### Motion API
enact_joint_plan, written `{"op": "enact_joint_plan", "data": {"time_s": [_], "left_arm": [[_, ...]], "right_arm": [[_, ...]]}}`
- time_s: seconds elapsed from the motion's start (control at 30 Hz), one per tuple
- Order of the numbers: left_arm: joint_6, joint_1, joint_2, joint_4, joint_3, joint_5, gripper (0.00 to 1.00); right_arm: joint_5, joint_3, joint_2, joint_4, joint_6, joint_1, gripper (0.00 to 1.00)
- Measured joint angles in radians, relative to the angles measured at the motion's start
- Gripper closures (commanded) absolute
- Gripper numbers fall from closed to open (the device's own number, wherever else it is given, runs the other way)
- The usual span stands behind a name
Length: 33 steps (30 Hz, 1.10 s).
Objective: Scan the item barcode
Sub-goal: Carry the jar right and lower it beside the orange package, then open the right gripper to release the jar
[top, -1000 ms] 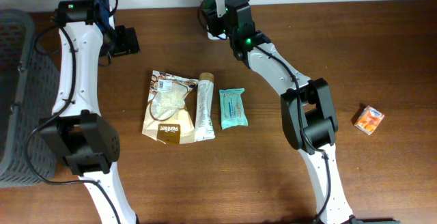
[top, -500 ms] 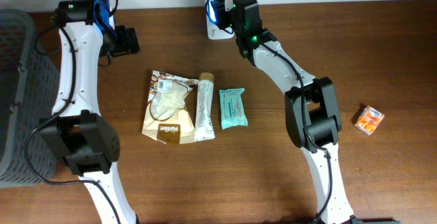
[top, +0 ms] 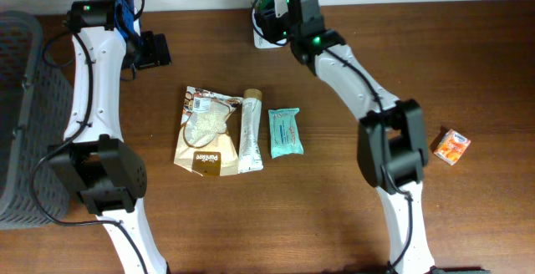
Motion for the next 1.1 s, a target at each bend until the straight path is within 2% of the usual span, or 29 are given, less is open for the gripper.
{"op": "enact_joint_plan", "data": {"time_s": [0.23, 0.43, 0.5, 0.7, 0.9, 1.03, 1.1], "left_arm": [[0.000, 0.000, 0.000, -0.001, 0.000, 0.000, 0.01], [0.000, 0.000, 0.000, -0.001, 0.000, 0.000, 0.01], [0.000, 0.000, 0.000, -0.002, 0.000, 0.000, 0.01], [0.000, 0.000, 0.000, -0.001, 0.000, 0.000, 0.01], [0.000, 0.000, 0.000, -0.001, 0.000, 0.000, 0.01], [0.000, 0.000, 0.000, -0.001, 0.000, 0.000, 0.01], [0.000, 0.000, 0.000, -0.001, 0.000, 0.000, 0.01]], "right_arm": [[-0.039, 0.008, -0.246, -0.558, 0.008, -0.032, 0.89], [-0.052, 0.012, -0.285, -0.977, 0.031, -0.155, 0.91], [-0.055, 0.011, -0.282, -1.064, 0.039, -0.206, 0.90], [-0.032, -0.065, -0.280, -1.108, 0.053, -0.358, 0.88], [0.019, -0.259, -0.278, -1.027, 0.103, -0.526, 0.87], [0.039, -0.320, -0.278, -0.993, 0.131, -0.624, 0.85], [0.047, -0.330, -0.278, -0.986, 0.134, -0.662, 0.79]]}}
